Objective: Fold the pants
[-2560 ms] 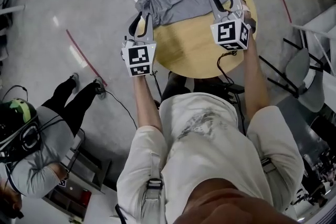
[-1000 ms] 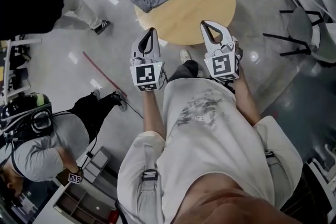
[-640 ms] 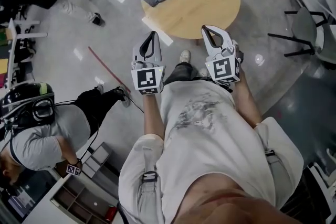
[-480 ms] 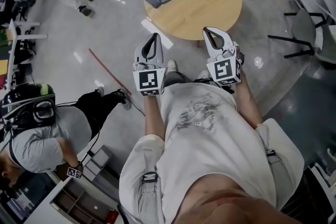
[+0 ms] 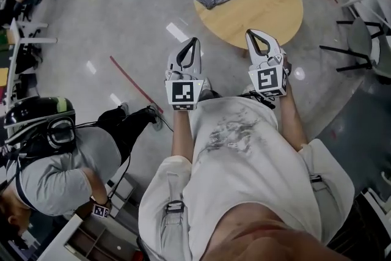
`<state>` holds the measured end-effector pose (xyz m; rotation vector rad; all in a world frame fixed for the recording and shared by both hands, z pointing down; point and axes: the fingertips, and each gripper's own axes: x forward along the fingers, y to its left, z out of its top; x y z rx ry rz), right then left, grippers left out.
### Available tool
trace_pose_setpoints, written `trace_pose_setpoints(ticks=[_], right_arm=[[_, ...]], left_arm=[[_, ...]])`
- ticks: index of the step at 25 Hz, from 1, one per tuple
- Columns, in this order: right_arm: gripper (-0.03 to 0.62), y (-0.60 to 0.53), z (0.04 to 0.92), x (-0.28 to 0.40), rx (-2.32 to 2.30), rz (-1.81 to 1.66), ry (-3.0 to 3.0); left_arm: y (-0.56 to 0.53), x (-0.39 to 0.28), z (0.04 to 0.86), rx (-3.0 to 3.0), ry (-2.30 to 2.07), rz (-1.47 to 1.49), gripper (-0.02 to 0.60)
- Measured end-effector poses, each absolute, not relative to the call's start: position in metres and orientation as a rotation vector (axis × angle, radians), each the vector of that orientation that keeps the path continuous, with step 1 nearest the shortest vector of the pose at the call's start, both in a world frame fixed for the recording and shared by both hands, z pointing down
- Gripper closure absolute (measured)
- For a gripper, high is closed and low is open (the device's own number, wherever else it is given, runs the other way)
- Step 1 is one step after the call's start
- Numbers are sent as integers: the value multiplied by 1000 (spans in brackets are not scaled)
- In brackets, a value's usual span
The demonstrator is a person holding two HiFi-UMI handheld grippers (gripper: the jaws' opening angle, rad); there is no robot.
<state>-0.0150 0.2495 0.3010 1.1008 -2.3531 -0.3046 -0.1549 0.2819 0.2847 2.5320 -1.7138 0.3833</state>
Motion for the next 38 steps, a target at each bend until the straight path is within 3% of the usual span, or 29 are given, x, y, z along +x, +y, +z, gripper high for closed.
trace_pose_setpoints(ticks=[7,19,38], right_arm=[[585,244,309,-104,1103,-295,-2318],[585,226,304,-177,1171,-269,-2241],[585,102,355,-141,1222,-121,-2180]], left_arm=[[269,-242,286,2567,-1671,380,575],[242,-325,283,2606,-1576,355,575],[108,-262,328,2758,-1218,479,575]])
